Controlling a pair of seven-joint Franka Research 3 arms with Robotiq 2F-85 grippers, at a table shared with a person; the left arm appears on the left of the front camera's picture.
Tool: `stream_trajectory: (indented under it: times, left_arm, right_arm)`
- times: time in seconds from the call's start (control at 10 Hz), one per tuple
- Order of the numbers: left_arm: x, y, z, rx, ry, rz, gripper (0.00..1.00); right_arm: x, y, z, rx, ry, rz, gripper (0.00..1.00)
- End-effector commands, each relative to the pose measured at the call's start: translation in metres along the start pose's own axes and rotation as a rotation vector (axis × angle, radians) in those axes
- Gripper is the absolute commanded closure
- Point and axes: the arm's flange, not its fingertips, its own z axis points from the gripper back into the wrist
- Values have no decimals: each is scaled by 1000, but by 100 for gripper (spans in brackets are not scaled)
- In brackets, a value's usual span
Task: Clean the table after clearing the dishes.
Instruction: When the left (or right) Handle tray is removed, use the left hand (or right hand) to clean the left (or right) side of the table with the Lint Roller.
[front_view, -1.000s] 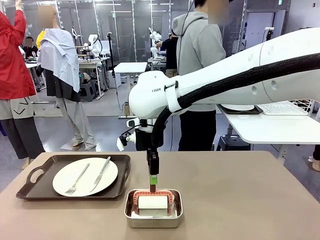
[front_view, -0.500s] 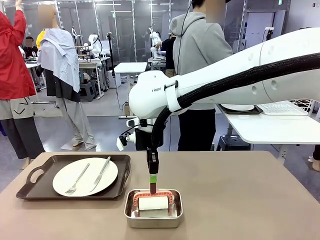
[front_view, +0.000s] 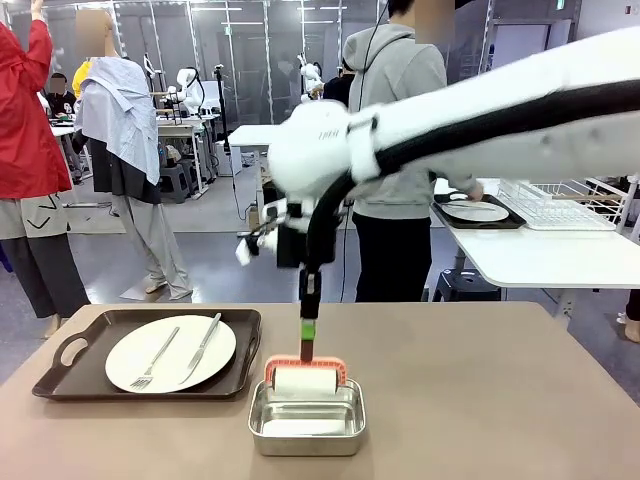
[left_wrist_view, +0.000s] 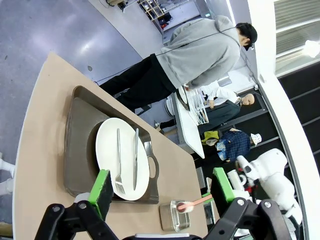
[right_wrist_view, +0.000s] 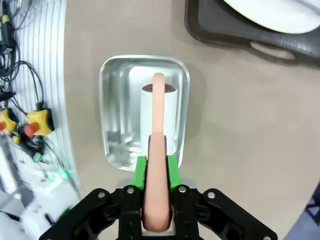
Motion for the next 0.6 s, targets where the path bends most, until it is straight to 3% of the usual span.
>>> stream_trajectory:
  times: [0.0,0.3,0.5]
  left_arm:
    - [2,0,2,-16,-6,-2,0]
    - [2,0,2,-16,-6,-2,0]
    - [2,0,2,-16,-6,-2,0]
  right_arm:
    - [-51,28,32,69,-129,-267,100]
    - [-143,20,46,-31,-338,-785,100]
    - [-189,6,31,-48,-374,-1019,100]
